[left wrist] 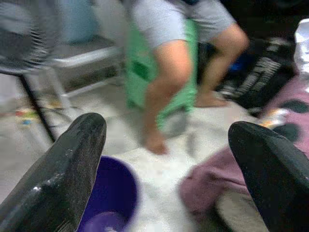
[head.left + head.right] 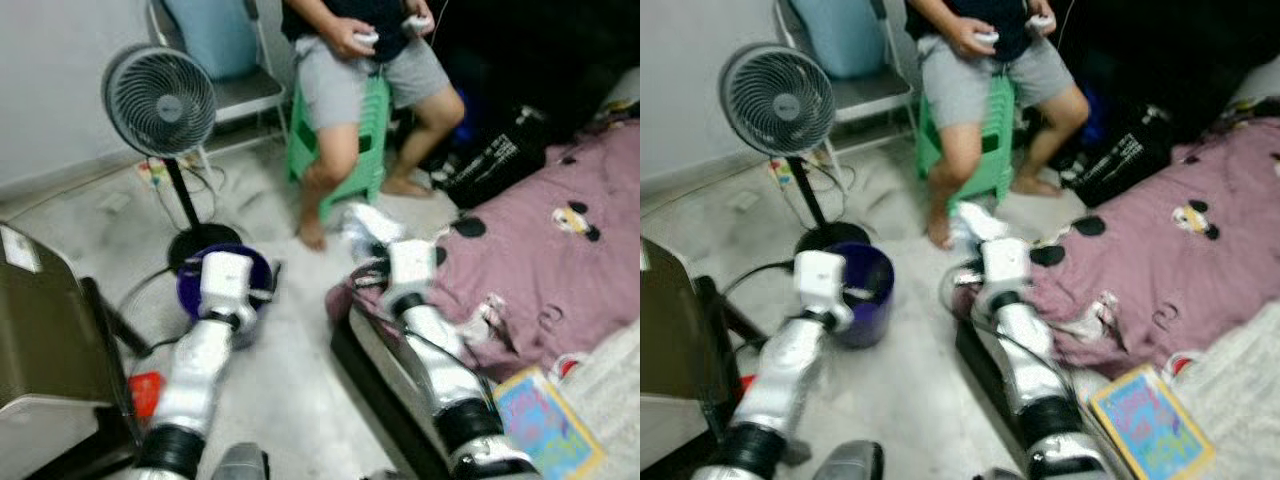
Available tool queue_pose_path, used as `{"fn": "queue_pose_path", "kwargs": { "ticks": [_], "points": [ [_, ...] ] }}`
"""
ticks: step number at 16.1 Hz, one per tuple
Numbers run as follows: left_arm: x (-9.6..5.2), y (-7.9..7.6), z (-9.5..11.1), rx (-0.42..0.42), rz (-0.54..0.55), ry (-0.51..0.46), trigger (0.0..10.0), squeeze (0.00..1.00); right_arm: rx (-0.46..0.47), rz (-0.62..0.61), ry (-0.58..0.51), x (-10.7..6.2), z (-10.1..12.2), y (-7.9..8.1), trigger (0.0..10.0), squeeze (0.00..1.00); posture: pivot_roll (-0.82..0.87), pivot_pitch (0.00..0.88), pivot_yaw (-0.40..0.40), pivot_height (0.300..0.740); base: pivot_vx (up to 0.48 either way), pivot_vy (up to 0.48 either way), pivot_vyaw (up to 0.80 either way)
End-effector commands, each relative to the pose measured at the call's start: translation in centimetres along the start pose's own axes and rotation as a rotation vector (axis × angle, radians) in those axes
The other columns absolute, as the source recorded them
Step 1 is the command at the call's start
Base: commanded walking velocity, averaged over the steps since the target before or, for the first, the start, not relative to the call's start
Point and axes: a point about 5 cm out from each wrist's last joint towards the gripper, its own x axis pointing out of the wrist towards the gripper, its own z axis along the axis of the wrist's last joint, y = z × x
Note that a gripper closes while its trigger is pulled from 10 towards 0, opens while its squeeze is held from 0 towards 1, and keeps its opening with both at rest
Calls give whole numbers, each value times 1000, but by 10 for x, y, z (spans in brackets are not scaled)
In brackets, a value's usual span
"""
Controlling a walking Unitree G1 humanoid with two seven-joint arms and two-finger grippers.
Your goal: Clean up the room
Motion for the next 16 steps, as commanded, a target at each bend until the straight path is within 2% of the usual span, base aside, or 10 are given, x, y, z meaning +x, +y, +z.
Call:
{"fn": "queue_pose_path", "kwargs": {
  "ticks": [1,10,16],
  "points": [
    [0,-8,0,-3,-22,-2,10000,0,-10,-15,5,-2,-1,-9,10000,0,24,51,-30,740,0,0,788],
    [1,-9,1,-9,-27,-9,10000,0,-1,-15,2,-2,0,-8,10000,0,23,52,-30,740,0,0,753],
    [1,-11,2,-8,-40,-19,10000,0,2,-13,6,-2,-1,-9,10000,0,23,53,-33,740,0,0,0]
  ]
}}
